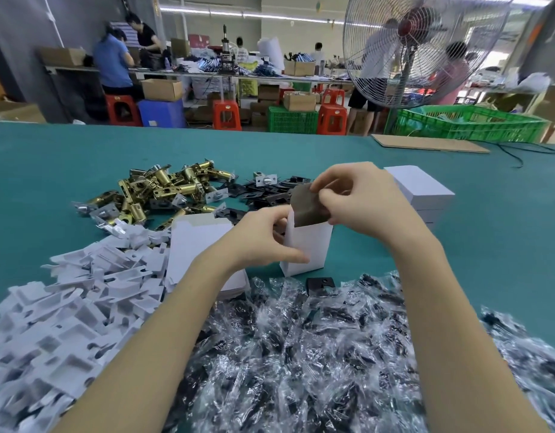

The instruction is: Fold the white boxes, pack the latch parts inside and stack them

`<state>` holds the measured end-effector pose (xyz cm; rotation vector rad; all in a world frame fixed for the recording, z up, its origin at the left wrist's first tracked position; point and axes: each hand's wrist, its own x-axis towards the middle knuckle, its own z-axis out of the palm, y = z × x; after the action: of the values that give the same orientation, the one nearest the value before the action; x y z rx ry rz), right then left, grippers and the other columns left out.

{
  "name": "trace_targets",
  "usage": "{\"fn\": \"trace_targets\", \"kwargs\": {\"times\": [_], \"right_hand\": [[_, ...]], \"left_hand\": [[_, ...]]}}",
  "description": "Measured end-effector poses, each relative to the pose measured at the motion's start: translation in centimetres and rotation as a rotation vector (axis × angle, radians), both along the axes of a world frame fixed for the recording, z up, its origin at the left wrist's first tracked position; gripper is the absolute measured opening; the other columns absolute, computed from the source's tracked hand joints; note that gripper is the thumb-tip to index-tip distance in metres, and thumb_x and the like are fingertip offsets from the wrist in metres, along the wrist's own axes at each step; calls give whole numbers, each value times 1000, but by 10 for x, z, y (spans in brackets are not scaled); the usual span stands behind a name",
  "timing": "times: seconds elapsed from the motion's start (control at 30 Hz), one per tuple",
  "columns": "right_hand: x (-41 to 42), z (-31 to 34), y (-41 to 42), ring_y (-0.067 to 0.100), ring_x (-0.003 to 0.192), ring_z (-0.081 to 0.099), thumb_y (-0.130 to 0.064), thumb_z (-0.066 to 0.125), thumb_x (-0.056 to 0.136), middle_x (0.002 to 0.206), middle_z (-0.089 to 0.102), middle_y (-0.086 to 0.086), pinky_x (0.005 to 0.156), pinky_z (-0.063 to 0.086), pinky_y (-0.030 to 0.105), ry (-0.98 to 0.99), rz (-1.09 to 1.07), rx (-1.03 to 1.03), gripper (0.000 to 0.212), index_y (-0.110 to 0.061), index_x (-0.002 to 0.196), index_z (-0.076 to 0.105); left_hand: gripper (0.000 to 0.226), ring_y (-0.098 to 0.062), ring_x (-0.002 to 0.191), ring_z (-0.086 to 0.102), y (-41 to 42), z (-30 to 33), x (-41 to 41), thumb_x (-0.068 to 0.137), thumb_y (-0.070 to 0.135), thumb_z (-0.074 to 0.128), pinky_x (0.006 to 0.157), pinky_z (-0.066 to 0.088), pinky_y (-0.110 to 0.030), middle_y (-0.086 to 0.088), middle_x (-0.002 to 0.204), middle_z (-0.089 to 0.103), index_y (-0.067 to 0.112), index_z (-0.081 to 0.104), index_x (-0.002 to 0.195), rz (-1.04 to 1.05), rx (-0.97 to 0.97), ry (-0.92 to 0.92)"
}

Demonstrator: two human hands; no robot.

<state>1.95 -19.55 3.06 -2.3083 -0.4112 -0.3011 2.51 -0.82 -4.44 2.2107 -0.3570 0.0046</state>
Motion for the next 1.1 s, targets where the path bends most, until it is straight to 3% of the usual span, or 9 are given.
{"fn": "trace_targets", "kwargs": {"times": [0.13,0.27,0.43,0.53,0.67,0.77,0.93,1.0,1.1], "right_hand": [[4,-1,-13,13,74,76,-7,54,89,76,77,-1,66,63,31,45,-31,176,30,-28,83,74],[14,-10,-25,21,88,74,-10,59,90,94,76,-1,79,63,43,68,-61,166,24,-29,94,71],[24,-36,-34,18,91,71,-14,76,87,120,61,1,71,62,29,540,150,-146,53,-26,130,47],[29,-63,-23,19,94,71,-19,81,84,119,65,3,69,60,27,585,225,-151,65,-32,138,47],[34,-83,-18,8,70,72,-26,86,79,103,73,-4,61,57,22,521,191,-11,51,-37,123,60],[35,-82,-15,8,68,73,-27,87,75,98,73,-6,62,60,26,493,168,-39,48,-38,115,64],[25,-43,-13,12,69,76,-52,78,81,101,73,0,84,62,41,564,59,-554,57,-17,120,57],[13,-16,-12,15,68,77,-60,73,84,99,74,0,79,63,40,625,41,-602,59,-9,109,60],[-13,12,5,10,66,76,-56,66,91,81,78,-7,58,58,22,499,200,-555,39,-17,93,71]], "left_hand": [[43,-8,91,70,1,-7,0,76,28,87,90,59,-41,11,101,73,32,68,115,-15,58,58],[49,-10,96,70,2,-9,-1,77,22,87,92,59,-38,7,104,74,34,67,121,-28,117,105],[44,-17,99,70,0,-10,-3,80,24,85,93,57,-42,3,105,75,26,68,120,-23,128,116],[51,-15,99,69,1,-11,-3,80,32,86,92,57,-40,5,108,74,29,66,126,-24,123,108],[64,-12,97,68,4,-10,-2,78,33,88,91,57,-35,5,108,70,33,58,135,-7,117,64],[59,-6,96,66,4,-10,1,80,30,86,90,55,-30,6,112,69,38,55,129,8,108,37],[42,-1,92,68,5,-15,0,83,26,82,90,57,-30,10,105,74,37,67,120,5,42,64],[41,-8,96,69,6,-16,0,84,23,80,92,57,-33,7,106,74,33,67,122,10,32,72],[34,-8,92,68,7,-15,-3,87,22,78,84,56,-28,8,101,73,30,67,118,-13,24,64]]}}
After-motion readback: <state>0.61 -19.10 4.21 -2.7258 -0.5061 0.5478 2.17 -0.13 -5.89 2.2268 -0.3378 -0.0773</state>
